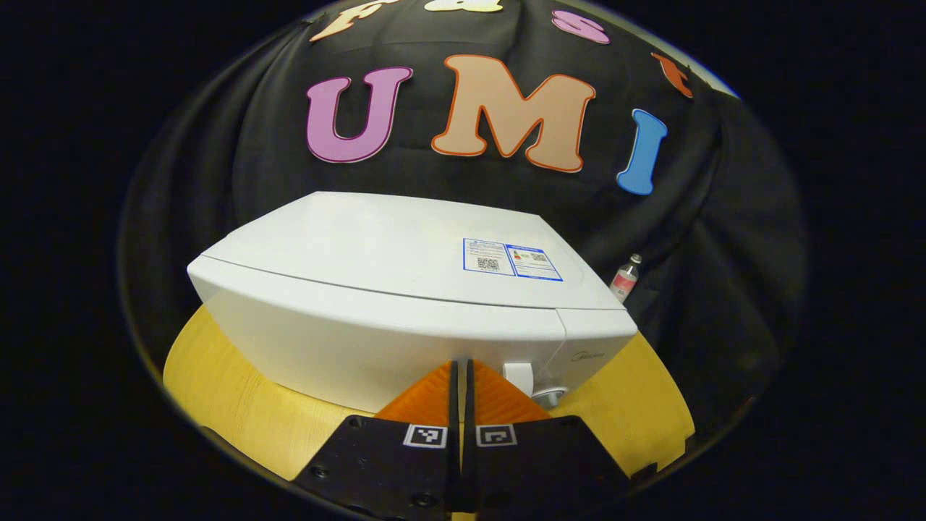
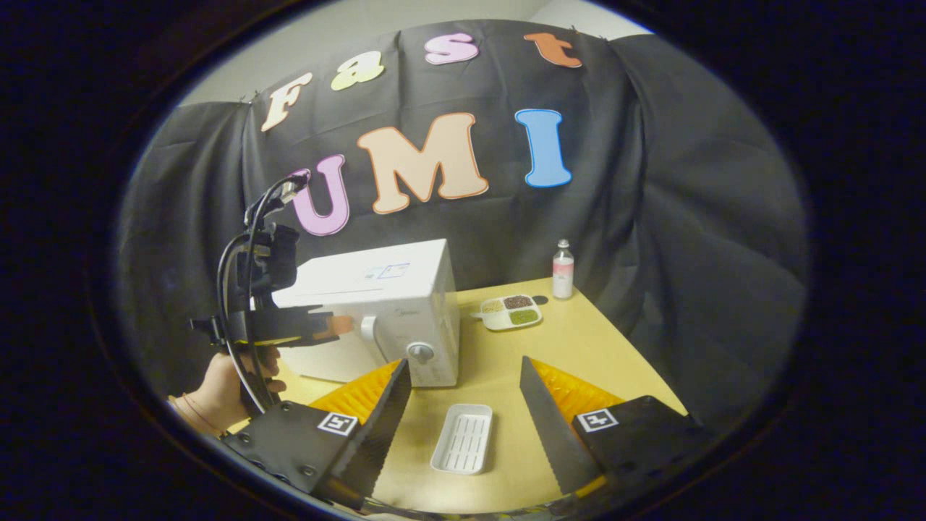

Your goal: Open the microwave oven with the left hand, put the food in, and close the microwave oven.

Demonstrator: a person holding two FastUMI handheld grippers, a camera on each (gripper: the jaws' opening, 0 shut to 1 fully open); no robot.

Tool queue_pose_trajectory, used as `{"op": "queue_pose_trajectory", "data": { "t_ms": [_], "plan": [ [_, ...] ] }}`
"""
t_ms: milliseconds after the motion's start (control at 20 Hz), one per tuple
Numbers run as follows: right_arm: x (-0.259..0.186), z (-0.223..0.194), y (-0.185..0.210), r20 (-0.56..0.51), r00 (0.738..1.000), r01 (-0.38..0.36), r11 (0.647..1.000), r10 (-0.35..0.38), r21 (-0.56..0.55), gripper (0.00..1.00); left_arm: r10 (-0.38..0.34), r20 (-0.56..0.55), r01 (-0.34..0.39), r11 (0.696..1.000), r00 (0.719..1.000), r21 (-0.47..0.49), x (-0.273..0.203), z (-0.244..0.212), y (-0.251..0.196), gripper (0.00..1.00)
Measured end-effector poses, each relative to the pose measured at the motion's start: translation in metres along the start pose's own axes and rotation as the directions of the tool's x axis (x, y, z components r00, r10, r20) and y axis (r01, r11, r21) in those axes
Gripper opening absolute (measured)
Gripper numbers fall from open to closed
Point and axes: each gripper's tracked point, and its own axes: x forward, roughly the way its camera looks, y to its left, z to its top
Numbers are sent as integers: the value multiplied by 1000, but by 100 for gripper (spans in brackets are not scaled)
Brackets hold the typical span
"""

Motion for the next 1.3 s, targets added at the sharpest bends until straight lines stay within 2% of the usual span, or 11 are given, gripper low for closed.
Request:
{"op": "queue_pose_trajectory", "data": {
  "t_ms": [250,350,400,450,650,700,800,950,1000,1050,1300],
  "plan": [
    [2,2,-5,-7,999,33,999,-33,39,93,-47,78,39,994,996,98,-37,22,0,1],
    [2,6,-5,2,999,41,997,-42,63,89,-43,100,34,995,994,92,-58,23,11,9],
    [3,9,-4,9,999,44,997,-44,68,89,-30,106,21,995,994,93,-68,22,18,18],
    [3,10,-3,11,999,40,997,-41,69,89,-10,97,0,995,995,102,-78,20,26,17],
    [5,10,-5,0,999,40,999,-41,31,94,49,120,-66,987,992,145,-121,23,48,38],
    [4,12,-2,2,999,39,999,-39,32,94,59,131,-79,985,990,152,-131,24,53,51],
    [3,18,0,10,999,31,999,-31,39,89,67,159,-91,985,985,148,-146,30,60,66],
    [2,31,2,29,999,27,999,-28,17,89,48,171,-71,989,984,134,-159,36,66,72],
    [0,36,2,38,999,27,1000,-28,8,89,42,177,-66,989,983,129,-162,37,69,90],
    [-2,42,5,49,998,25,1000,-25,3,89,40,196,-66,990,980,128,-164,42,72,99],
    [-14,67,26,101,995,-5,1000,4,4,89,66,238,-94,990,969,109,-184,63,87,97]
  ]
}}
